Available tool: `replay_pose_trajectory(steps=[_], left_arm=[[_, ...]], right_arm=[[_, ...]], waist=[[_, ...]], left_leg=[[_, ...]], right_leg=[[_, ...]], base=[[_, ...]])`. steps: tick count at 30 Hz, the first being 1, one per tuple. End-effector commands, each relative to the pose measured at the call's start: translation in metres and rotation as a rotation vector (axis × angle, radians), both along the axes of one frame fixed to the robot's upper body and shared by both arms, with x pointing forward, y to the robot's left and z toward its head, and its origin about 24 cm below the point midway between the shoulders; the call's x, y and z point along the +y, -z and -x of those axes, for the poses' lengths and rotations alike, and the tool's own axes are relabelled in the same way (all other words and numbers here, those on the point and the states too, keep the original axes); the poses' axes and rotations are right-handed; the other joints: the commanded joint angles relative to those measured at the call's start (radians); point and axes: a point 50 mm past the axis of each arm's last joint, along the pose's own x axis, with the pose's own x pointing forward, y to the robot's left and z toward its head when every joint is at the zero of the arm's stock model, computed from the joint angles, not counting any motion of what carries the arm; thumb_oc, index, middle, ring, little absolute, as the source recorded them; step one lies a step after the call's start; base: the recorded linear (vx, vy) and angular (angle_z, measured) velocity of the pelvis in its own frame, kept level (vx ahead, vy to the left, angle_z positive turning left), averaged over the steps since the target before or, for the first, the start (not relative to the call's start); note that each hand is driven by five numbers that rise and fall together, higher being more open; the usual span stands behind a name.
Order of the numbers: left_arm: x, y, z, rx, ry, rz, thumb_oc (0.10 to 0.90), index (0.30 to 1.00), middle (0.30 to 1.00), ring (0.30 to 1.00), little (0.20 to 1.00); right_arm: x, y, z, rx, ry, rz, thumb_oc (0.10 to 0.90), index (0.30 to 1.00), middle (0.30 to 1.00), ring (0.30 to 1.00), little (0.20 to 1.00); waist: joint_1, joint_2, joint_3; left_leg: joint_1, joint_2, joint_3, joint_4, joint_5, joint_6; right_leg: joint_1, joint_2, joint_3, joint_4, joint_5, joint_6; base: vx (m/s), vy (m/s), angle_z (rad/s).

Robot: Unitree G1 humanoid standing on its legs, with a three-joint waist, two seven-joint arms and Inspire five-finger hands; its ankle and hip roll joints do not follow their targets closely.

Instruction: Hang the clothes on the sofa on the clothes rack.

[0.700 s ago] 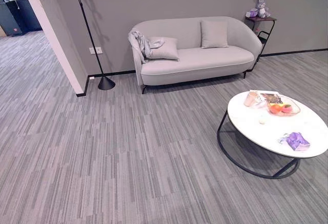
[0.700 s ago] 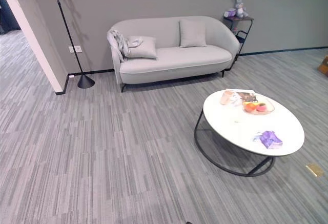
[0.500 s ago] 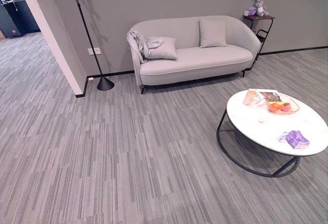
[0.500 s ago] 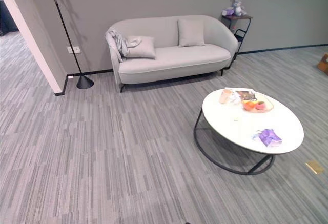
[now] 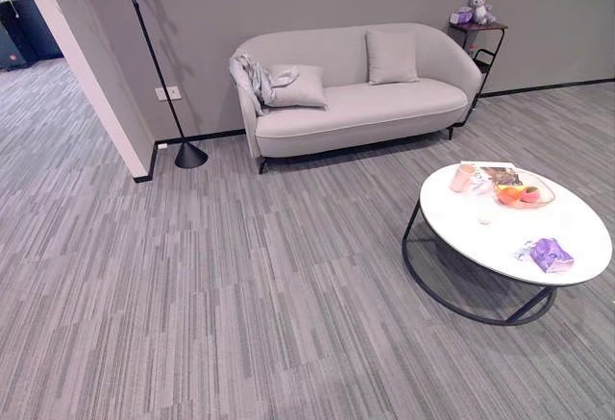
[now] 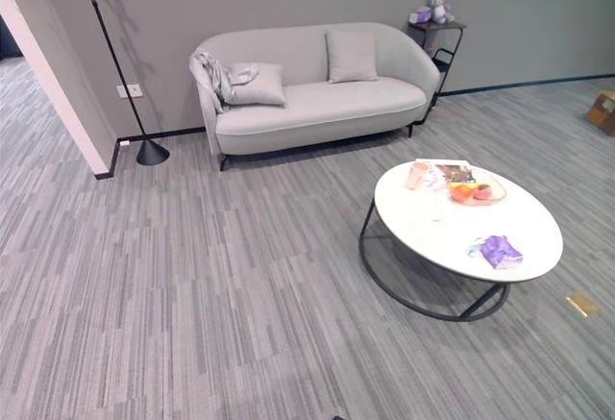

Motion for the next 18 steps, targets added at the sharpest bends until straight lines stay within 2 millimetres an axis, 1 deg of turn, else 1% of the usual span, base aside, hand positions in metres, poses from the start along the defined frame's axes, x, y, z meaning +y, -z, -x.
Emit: replay_pose_trajectory(steps=[1,6,12,18], left_arm=[[-0.0213,0.0016,-0.0165,-0.021,0.045,0.05,0.8,0.9,0.9,0.9,0.9],[-0.0214,0.0018,-0.0149,-0.016,0.068,0.039,0.8,0.9,0.9,0.9,0.9],[-0.0193,0.0017,-0.0132,-0.013,0.059,0.029,0.8,0.9,0.9,0.9,0.9],[-0.017,0.0013,-0.014,-0.018,0.067,0.017,0.8,0.9,0.9,0.9,0.9]], right_arm=[[0.0189,0.0019,-0.0162,-0.029,-0.087,-0.065,0.8,0.9,0.9,0.9,0.9],[0.0209,0.0022,-0.0165,-0.027,-0.127,-0.064,0.8,0.9,0.9,0.9,0.9],[0.0214,0.0023,-0.0161,-0.033,-0.131,-0.061,0.8,0.9,0.9,0.9,0.9],[0.0246,0.0028,-0.016,-0.043,-0.14,-0.071,0.8,0.9,0.9,0.9,0.9]], waist=[[0.011,-0.028,0.004],[0.015,-0.03,0.003],[0.016,-0.03,0.007],[0.015,-0.036,0.009]], left_leg=[[0.005,0.03,0.003,-0.041,-0.002,-0.043],[0.01,0.03,0.01,-0.041,-0.006,-0.04],[0.017,0.024,0.006,-0.041,-0.013,-0.035],[0.021,0.016,0.005,-0.041,-0.024,-0.027]], right_leg=[[0.011,-0.071,-0.056,-0.079,0.077,0.093],[0.012,-0.073,-0.052,-0.079,0.079,0.095],[0.018,-0.075,-0.052,-0.079,0.078,0.097],[0.022,-0.081,-0.045,-0.079,0.081,0.1]], base=[[-0.02,-0.031,-0.01],[0.0,-0.01,-0.05],[0.01,0.027,-0.09],[0.01,0.053,0.0]])
